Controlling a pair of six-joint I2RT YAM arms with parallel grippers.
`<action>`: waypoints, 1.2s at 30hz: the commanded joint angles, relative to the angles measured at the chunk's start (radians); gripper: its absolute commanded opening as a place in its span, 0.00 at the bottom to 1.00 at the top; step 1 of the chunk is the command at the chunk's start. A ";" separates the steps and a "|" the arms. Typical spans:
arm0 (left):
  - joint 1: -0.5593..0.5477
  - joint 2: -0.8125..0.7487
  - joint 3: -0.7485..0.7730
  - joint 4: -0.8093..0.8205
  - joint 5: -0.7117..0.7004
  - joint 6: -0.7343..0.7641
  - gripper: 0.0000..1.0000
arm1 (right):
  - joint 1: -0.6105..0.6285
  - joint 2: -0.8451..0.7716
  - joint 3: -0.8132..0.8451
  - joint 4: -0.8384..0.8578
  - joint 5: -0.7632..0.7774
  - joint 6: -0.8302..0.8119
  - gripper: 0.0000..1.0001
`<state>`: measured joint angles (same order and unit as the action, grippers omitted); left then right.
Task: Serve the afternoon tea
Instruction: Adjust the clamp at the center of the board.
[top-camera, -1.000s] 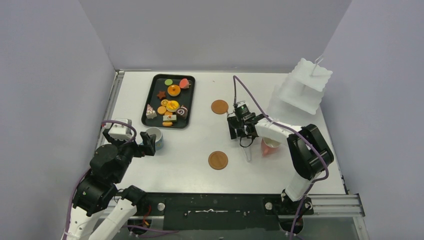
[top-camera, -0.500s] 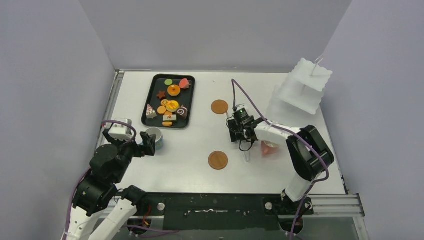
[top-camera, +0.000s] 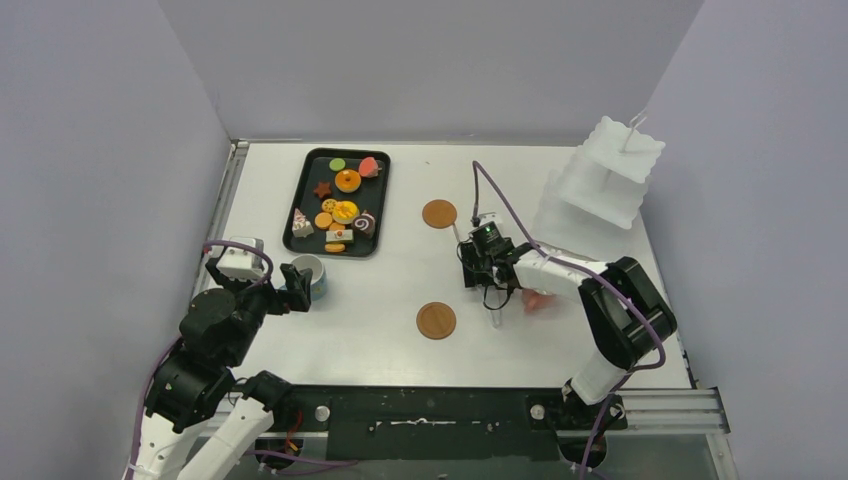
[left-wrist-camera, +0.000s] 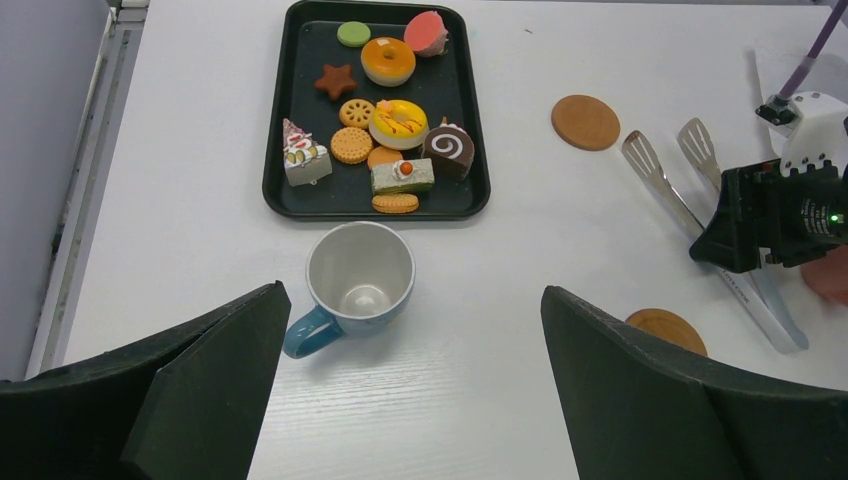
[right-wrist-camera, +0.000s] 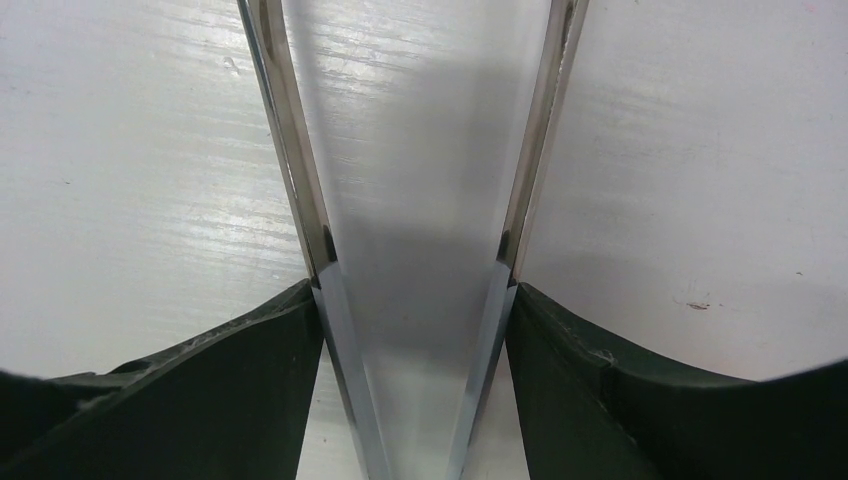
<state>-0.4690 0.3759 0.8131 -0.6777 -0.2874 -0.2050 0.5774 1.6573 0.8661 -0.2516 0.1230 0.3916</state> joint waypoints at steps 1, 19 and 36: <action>0.006 -0.005 0.005 0.049 0.008 0.010 0.97 | 0.005 -0.020 -0.028 0.010 -0.006 0.016 0.64; 0.007 0.000 0.006 0.050 0.013 0.010 0.97 | 0.036 -0.045 -0.050 -0.019 0.035 0.012 0.72; 0.007 0.000 0.004 0.053 0.017 0.013 0.97 | 0.047 -0.070 -0.047 -0.045 0.051 0.026 0.55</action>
<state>-0.4683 0.3759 0.8131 -0.6777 -0.2829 -0.2047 0.6170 1.6249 0.8261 -0.2375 0.1421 0.4133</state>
